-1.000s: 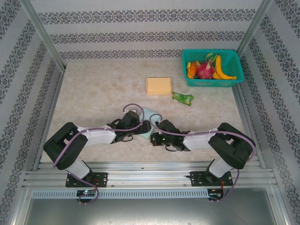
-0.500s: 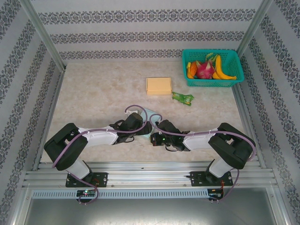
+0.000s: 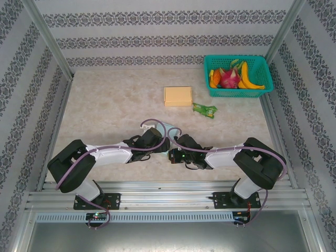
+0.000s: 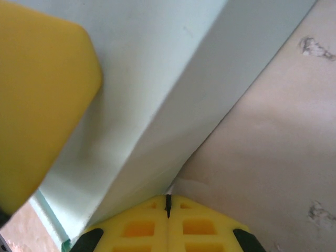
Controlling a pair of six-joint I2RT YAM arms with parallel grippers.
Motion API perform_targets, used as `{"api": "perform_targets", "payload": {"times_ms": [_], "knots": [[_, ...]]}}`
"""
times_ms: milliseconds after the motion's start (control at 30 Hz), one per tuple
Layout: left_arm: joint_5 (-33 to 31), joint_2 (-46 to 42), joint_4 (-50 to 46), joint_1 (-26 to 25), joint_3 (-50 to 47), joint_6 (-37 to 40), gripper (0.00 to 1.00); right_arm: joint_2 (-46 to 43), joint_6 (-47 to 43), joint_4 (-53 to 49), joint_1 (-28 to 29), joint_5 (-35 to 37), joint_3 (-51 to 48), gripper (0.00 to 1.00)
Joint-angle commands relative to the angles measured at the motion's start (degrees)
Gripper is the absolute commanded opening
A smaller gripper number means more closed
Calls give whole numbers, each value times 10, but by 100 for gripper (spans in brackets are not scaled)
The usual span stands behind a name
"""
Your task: Fold the paper box
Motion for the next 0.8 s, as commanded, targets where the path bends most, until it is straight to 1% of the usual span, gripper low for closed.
{"api": "perform_targets", "payload": {"times_ms": [0, 133, 400, 533, 667, 767], "knots": [[66, -20, 12, -42, 32, -10, 95, 13, -4, 30, 4, 21, 4, 0], [44, -27, -9, -36, 36, -7, 95, -3, -5, 25, 4, 28, -6, 0], [21, -38, -23, -32, 32, -6, 96, -51, -9, 10, 3, 53, -30, 0], [22, -41, -18, -31, 27, -11, 96, -69, -8, 7, 3, 52, -36, 0], [32, -33, -6, -31, 24, -16, 96, -69, -8, 17, 3, 47, -37, 0], [27, -27, -6, -30, 24, -17, 96, -66, -7, 23, 3, 46, -37, 0]]}}
